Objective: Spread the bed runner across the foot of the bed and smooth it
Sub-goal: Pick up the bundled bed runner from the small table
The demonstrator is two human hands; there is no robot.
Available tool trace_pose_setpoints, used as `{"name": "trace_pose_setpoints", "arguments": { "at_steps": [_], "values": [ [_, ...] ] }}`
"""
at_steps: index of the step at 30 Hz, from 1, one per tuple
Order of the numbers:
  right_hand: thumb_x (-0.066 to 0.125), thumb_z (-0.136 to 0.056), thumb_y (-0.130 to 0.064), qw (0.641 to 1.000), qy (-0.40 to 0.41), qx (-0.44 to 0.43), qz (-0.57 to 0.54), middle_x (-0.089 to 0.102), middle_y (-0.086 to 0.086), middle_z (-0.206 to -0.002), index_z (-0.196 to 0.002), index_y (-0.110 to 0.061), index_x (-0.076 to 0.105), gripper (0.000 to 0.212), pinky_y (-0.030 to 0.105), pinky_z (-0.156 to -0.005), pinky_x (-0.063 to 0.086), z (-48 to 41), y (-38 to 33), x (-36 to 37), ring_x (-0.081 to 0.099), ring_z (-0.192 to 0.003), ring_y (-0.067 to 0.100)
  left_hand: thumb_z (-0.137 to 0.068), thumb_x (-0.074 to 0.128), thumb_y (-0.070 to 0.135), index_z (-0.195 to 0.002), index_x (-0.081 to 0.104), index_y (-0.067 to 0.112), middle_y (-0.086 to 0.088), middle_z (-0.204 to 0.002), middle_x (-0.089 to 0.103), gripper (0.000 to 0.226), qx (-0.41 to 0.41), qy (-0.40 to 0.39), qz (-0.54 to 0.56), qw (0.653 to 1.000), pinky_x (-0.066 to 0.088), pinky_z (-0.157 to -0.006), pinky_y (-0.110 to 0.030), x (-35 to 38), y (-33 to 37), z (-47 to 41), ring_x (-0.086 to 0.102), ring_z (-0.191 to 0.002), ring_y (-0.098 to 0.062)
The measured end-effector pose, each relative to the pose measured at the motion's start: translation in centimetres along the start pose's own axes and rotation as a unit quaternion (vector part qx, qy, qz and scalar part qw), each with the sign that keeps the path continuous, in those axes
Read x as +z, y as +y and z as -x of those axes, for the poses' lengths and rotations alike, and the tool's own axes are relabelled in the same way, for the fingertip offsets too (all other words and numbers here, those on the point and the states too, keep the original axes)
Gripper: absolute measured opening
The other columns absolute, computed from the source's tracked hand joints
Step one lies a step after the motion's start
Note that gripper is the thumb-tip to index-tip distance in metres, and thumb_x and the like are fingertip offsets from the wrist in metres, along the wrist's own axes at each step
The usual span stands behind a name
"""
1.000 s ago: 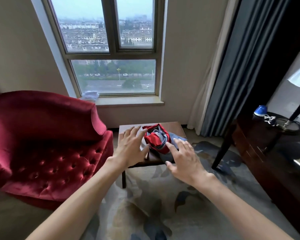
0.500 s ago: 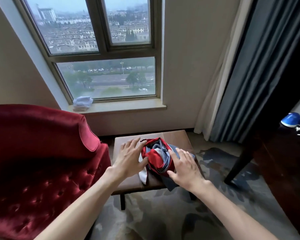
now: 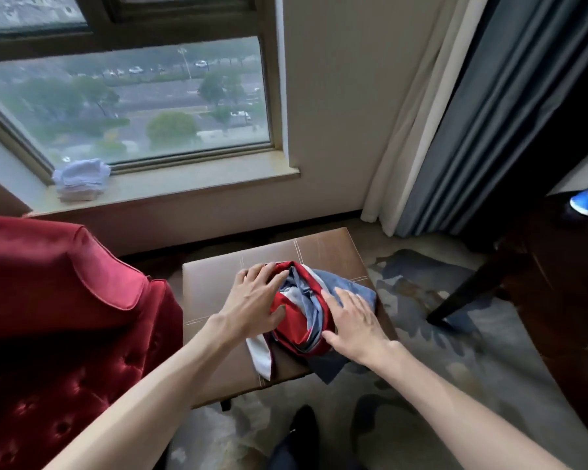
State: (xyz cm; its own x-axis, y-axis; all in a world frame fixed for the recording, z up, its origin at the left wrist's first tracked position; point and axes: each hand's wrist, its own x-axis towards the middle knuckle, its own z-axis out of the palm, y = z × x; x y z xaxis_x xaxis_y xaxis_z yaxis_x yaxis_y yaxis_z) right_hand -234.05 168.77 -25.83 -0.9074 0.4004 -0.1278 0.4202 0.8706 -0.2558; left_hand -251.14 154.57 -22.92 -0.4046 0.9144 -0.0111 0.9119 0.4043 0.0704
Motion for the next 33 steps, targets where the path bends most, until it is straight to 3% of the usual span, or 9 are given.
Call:
{"name": "trace_pose_setpoints", "arguments": {
  "at_steps": [4, 11, 16, 19, 22, 25, 30, 33],
  "values": [
    [0.069, -0.077, -0.039, 1.000, -0.015, 0.008, -0.007, 0.038, 0.013, -0.145, -0.144, -0.017, 0.030, 0.080, 0.039, -0.109, 0.028, -4.0, 1.7, 2.2, 0.039, -0.130, 0.031, -0.074, 0.058, 0.046, -0.137, 0.043, 0.021, -0.009, -0.139, 0.045, 0.070, 0.012, -0.031, 0.000, 0.999, 0.032, -0.101, -0.044, 3.4, -2.0, -4.7, 0.039, -0.126, -0.031],
    [0.071, -0.077, -0.041, 0.997, -0.065, -0.010, -0.041, 0.039, 0.009, -0.143, -0.144, -0.016, 0.030, 0.083, 0.037, -0.108, 0.030, -9.4, 5.6, 9.2, 0.039, -0.129, 0.028, -0.075, 0.050, 0.048, -0.144, 0.031, 0.024, -0.013, -0.151, 0.029, 0.075, 0.025, -0.082, 0.014, 0.996, 0.023, -0.108, -0.048, 12.8, -3.7, -9.8, 0.026, -0.137, -0.034],
    [0.069, -0.076, -0.053, 0.993, -0.098, 0.003, -0.062, 0.019, 0.010, -0.154, -0.149, -0.023, 0.017, 0.095, 0.041, -0.114, 0.023, -12.3, 8.6, 16.3, 0.023, -0.139, 0.028, -0.077, 0.055, 0.058, -0.149, 0.006, 0.029, -0.012, -0.157, 0.005, 0.092, 0.126, -0.164, -0.071, 0.976, 0.012, -0.112, -0.053, 21.7, -4.8, -13.2, 0.008, -0.143, -0.033],
    [0.069, -0.073, -0.059, 0.985, -0.125, 0.063, -0.097, 0.003, 0.012, -0.158, -0.150, -0.021, 0.002, 0.109, 0.048, -0.116, 0.013, -14.7, 10.2, 20.2, 0.009, -0.144, 0.030, -0.074, 0.052, 0.066, -0.149, 0.000, 0.030, -0.011, -0.158, -0.003, 0.098, 0.160, -0.169, -0.084, 0.969, 0.009, -0.112, -0.057, 26.1, -5.2, -15.7, 0.004, -0.144, -0.033],
    [0.069, -0.070, -0.061, 0.969, -0.143, 0.133, -0.153, -0.006, 0.008, -0.159, -0.149, -0.019, -0.006, 0.117, 0.050, -0.116, 0.011, -17.2, 11.6, 23.3, 0.002, -0.145, 0.027, -0.071, 0.047, 0.072, -0.149, 0.006, 0.028, -0.009, -0.158, 0.001, 0.099, 0.163, -0.142, -0.075, 0.973, 0.010, -0.111, -0.060, 29.2, -5.4, -18.5, 0.006, -0.143, -0.034],
    [0.069, -0.065, -0.066, 0.955, -0.163, 0.149, -0.199, -0.001, 0.003, -0.159, -0.149, -0.024, -0.004, 0.119, 0.056, -0.114, 0.015, -18.1, 11.8, 26.0, 0.005, -0.145, 0.026, -0.070, 0.044, 0.077, -0.149, 0.008, 0.028, -0.005, -0.159, 0.004, 0.100, 0.163, -0.159, -0.078, 0.971, 0.004, -0.110, -0.063, 31.0, -5.7, -20.4, 0.002, -0.144, -0.033],
    [0.066, -0.058, -0.074, 0.953, -0.174, 0.130, -0.211, -0.006, -0.002, -0.159, -0.148, -0.029, -0.005, 0.123, 0.050, -0.116, 0.009, -17.4, 9.7, 28.8, -0.006, -0.145, 0.029, -0.067, 0.031, 0.084, -0.145, 0.028, 0.025, -0.004, -0.148, 0.035, 0.098, 0.206, -0.145, -0.099, 0.963, -0.005, -0.107, -0.067, 32.0, -7.5, -19.1, 0.014, -0.142, -0.032],
    [0.063, -0.055, -0.078, 0.963, -0.172, 0.106, -0.181, -0.012, -0.005, -0.158, -0.148, -0.029, -0.004, 0.124, 0.054, -0.115, 0.007, -16.7, 8.6, 29.4, -0.013, -0.143, 0.029, -0.064, 0.027, 0.089, -0.149, 0.015, 0.025, -0.007, -0.153, 0.026, 0.106, 0.194, -0.171, -0.111, 0.960, -0.012, -0.106, -0.068, 32.3, -8.9, -16.3, 0.011, -0.143, -0.035]
  ]
}}
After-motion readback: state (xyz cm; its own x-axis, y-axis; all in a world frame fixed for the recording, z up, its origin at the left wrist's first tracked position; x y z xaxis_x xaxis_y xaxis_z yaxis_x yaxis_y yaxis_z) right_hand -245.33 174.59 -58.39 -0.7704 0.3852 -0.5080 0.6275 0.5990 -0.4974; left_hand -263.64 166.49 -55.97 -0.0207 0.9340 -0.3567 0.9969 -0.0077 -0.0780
